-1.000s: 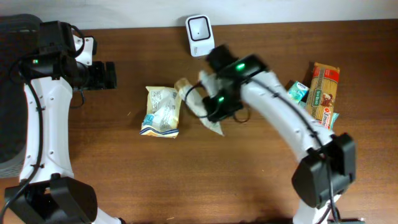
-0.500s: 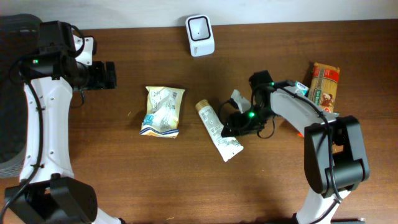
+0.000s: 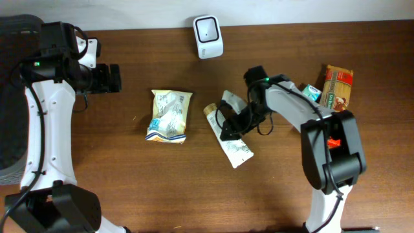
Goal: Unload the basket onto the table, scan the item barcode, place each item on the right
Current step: 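Lift the white bamboo package upright and hold it at the scanner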
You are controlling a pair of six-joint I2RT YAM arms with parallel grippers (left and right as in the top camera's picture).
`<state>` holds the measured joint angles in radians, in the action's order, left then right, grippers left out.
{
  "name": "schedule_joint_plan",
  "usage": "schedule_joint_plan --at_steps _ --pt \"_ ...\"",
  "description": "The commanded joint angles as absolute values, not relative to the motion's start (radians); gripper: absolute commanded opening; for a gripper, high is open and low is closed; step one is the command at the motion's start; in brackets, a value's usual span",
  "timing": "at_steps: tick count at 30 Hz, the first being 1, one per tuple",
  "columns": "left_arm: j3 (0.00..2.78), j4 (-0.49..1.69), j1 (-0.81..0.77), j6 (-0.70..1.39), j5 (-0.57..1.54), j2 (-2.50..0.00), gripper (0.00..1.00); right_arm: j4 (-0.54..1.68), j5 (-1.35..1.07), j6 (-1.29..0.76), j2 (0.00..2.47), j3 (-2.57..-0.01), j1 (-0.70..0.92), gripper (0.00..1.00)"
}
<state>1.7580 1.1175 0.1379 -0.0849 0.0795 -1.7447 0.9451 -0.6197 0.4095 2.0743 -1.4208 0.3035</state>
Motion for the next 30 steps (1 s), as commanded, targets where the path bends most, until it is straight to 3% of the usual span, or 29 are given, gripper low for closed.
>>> schedule_joint_plan --at_steps 1,3,4,6,11,16,22,27,30 --pt "1.766 1.117 0.14 -0.075 0.09 -1.735 0.99 0.942 -0.639 0.438 2.131 -1.381 0.321 0.62" --pt "1.766 1.117 0.14 -0.075 0.09 -1.735 0.99 0.925 -0.644 0.437 2.139 -1.349 0.321 0.21" --pt "1.766 1.117 0.14 -0.075 0.09 -1.735 0.99 0.919 -0.649 0.437 2.139 -1.339 0.321 0.12" --pt "1.766 1.117 0.14 -0.075 0.09 -1.735 0.99 0.92 -0.683 0.435 2.139 -1.335 0.32 0.07" --pt "1.766 1.117 0.14 -0.075 0.09 -1.735 0.99 0.987 -0.839 0.425 2.137 -1.4 0.319 0.04" --pt "1.766 1.117 0.14 -0.075 0.09 -1.735 0.99 1.355 -0.888 0.411 2.079 -1.771 0.319 0.04" --pt "1.766 1.116 0.14 -0.075 0.09 -1.735 0.99 1.569 -1.118 0.411 2.059 -2.135 0.319 0.04" --pt "1.766 1.117 0.14 -0.075 0.09 -1.735 0.99 1.631 -1.104 0.411 2.059 -2.252 0.319 0.04" --pt "1.766 1.117 0.14 -0.075 0.09 -1.735 0.99 1.625 -0.967 0.375 2.059 -2.253 0.329 0.04"
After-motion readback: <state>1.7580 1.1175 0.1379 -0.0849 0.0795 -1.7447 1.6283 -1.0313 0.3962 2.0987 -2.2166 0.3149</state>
